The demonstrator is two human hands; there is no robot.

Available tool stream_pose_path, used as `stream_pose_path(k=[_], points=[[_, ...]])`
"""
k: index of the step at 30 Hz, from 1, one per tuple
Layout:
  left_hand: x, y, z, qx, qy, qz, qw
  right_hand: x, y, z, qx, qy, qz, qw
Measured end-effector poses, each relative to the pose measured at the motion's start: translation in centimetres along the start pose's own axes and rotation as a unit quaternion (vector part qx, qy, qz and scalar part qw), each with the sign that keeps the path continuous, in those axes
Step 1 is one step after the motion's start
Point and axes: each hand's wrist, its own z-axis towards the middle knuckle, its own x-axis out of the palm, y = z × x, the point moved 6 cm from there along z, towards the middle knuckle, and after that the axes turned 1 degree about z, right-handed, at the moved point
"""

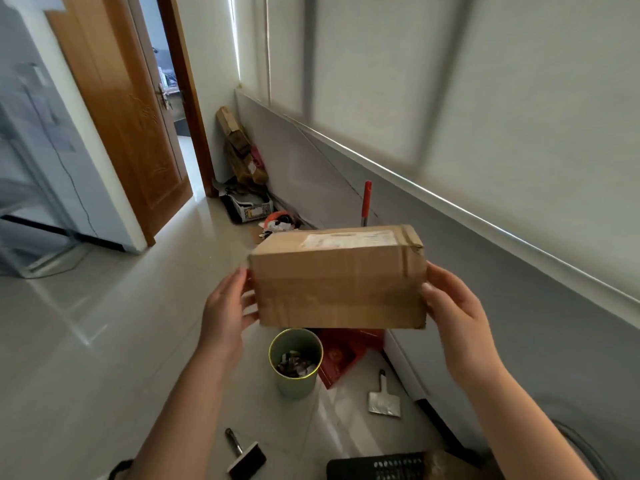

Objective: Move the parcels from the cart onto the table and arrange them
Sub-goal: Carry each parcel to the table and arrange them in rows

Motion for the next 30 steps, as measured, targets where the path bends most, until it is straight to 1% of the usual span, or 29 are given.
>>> stream_pose_path(k=[2, 4, 7, 10, 13, 16, 18, 20, 25, 28, 30], points=[[-0.5, 2.0, 0.8, -0.060, 0.011, -0.037, 0.997, 1.3, 1.5, -1.5, -0.056, 0.032, -0.060, 0.996], [-0.7, 3.4, 0.8, -0.088, 0.017, -0.060, 0.994, 2.1, 2.2, -2.6, -0.083, 0.038, -0.103, 0.990], [-0.6, 4.0, 0.4, -0.110, 0.028, -0.087, 0.990, 2.1, 2.3, -3.0, -0.092, 0.033, -0.118, 0.988], [-0.4, 3.3, -0.1, -0.096, 0.044, -0.090, 0.990, 0.9, 2.0, -2.4, -0.086, 0.019, -0.111, 0.990], [0.0, 1.5, -0.6, -0.052, 0.049, -0.074, 0.995, -0.7, 1.6, -1.8, -0.049, -0.018, -0.037, 0.998], [0.1, -0.7, -1.1, 0.050, 0.050, -0.019, 0.997, -1.9, 1.1, -1.6, -0.025, -0.044, 0.022, 0.998], [0.4, -1.5, -1.8, 0.108, 0.081, 0.007, 0.991, -2.2, 0.7, -1.8, -0.032, -0.043, 0.018, 0.998], [0.5, -1.3, -2.3, 0.124, 0.106, -0.005, 0.987, -2.3, 0.3, -2.2, -0.038, -0.035, 0.003, 0.999], [0.9, -0.7, -2.9, 0.137, 0.126, -0.012, 0.982, -3.1, 0.0, -2.8, -0.063, -0.009, 0.003, 0.998], [1.3, -2.4, -4.1, 0.211, 0.173, 0.002, 0.962, -4.0, 0.0, -2.9, -0.068, 0.003, 0.045, 0.997], [1.3, -3.1, -4.5, 0.256, 0.163, 0.066, 0.950, -4.7, -0.2, -2.9, -0.066, 0.000, 0.066, 0.996]])
